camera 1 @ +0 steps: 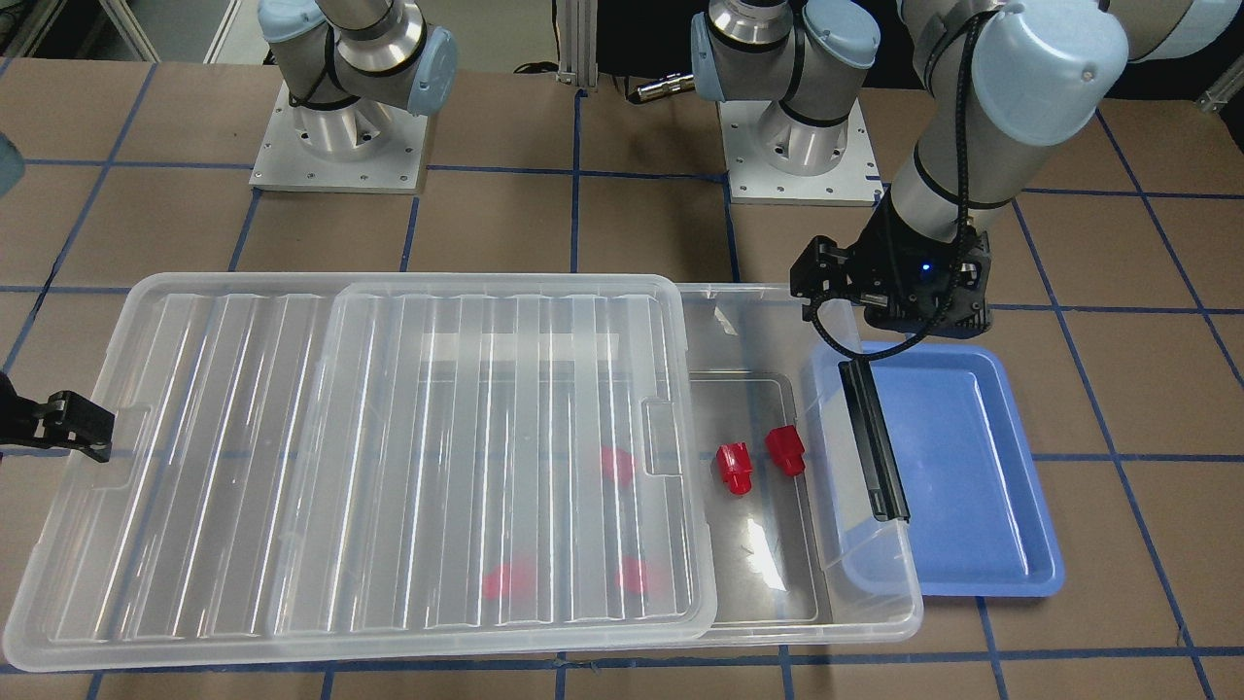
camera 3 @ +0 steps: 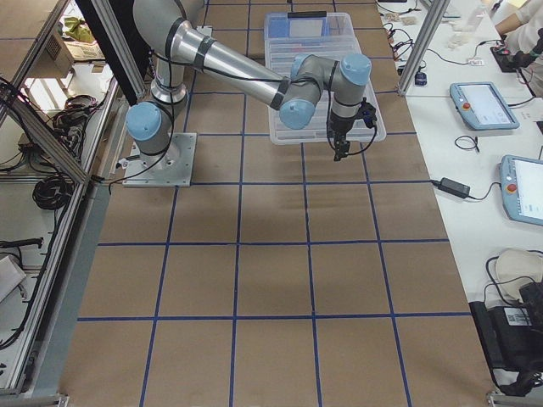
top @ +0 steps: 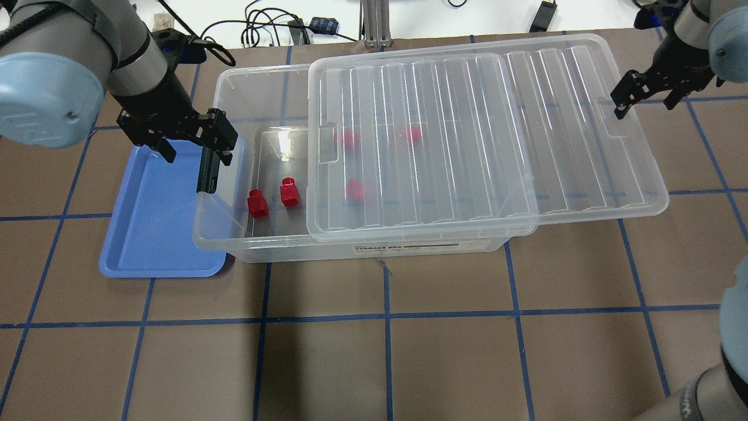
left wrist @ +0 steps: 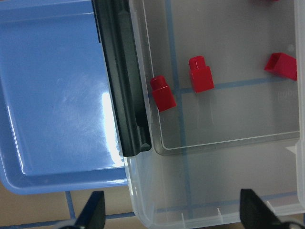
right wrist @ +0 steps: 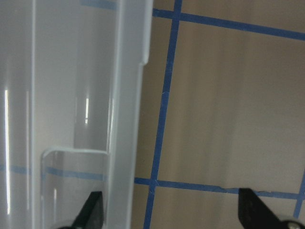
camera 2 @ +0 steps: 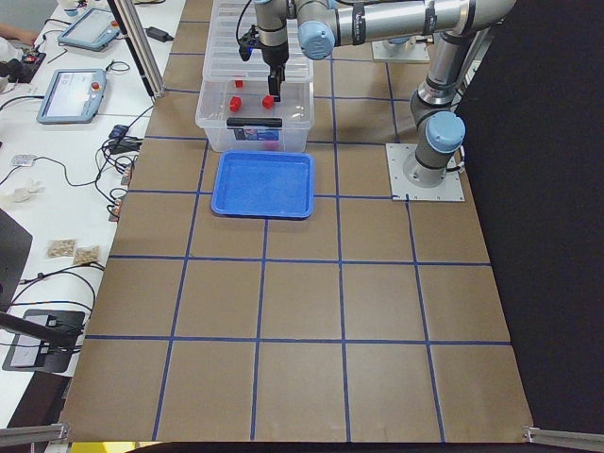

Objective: Place red block in blue tray from box

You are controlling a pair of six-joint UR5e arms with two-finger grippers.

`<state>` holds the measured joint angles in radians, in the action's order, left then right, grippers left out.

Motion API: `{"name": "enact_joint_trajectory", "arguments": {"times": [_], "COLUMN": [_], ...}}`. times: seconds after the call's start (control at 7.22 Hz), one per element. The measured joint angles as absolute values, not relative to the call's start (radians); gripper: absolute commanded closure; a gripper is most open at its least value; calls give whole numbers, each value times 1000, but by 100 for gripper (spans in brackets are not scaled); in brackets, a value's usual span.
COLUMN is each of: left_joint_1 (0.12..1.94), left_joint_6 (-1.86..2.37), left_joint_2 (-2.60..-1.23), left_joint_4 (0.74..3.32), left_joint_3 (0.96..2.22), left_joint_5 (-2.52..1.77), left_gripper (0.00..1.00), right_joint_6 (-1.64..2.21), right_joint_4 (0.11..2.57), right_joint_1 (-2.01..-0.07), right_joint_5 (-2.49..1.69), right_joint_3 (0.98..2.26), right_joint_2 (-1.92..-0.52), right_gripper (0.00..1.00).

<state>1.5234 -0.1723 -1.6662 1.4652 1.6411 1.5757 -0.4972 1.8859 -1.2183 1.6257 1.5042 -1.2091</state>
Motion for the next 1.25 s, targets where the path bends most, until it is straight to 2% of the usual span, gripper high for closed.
{"name": "enact_joint_trajectory", "arguments": {"times": [0.42, 0.55, 1.25], "left_joint_1": [1588, 1593, 1626], "left_joint_6": [-106, -93, -71], "left_joint_2": [-1734, -1756, -1850], "left_joint_4": [1353, 1307, 1142], "left_joint_3": [1656, 1674, 1739], "left_joint_5": [1577, 1576, 1574], "left_gripper": [0, 13, 13], "right_joint_6": [-513, -514, -557], "right_joint_4": [1910, 1914, 1934], "right_joint_1": [-1206, -1193, -1154], "right_joint_5": [1671, 1674, 1678], "right_joint_3": [1501, 1500, 1497], "right_joint_2": [-1209, -1210, -1211], "right_gripper": [0, 0, 0]}}
